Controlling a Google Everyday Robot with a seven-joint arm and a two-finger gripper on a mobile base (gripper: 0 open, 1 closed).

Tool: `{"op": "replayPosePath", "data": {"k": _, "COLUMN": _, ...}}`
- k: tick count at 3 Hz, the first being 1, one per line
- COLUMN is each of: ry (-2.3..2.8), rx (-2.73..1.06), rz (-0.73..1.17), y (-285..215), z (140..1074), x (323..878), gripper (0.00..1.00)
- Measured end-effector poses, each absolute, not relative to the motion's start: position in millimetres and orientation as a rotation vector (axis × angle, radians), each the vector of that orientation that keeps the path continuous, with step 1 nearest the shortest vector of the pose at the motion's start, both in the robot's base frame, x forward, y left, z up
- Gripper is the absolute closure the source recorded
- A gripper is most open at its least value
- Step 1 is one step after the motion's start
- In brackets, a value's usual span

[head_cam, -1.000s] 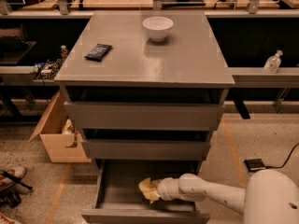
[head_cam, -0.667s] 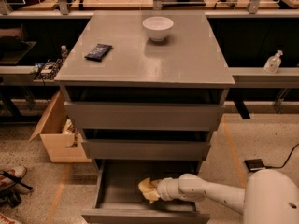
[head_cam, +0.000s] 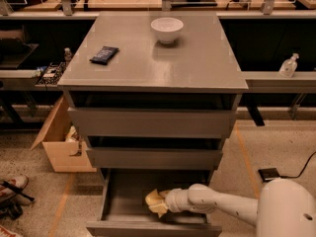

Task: Place sponge into bottom drawer

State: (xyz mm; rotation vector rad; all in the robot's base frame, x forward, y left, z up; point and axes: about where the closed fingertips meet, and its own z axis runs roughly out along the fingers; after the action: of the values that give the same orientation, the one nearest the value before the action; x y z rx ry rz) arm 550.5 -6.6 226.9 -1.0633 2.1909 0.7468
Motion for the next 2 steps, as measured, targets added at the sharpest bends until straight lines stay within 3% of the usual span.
{"op": "replayPosePath", "data": {"k": 1, "ry": 2.171, "rx": -1.053, "rz": 0.747, "y": -7, "z": 232, "x": 553, "gripper": 0.00}}
{"op": "replayPosePath", "data": {"k": 2, "ry": 2.149, "rx": -0.990, "rz": 0.715, "y": -28, "z": 246, "x": 563, "gripper": 0.00}}
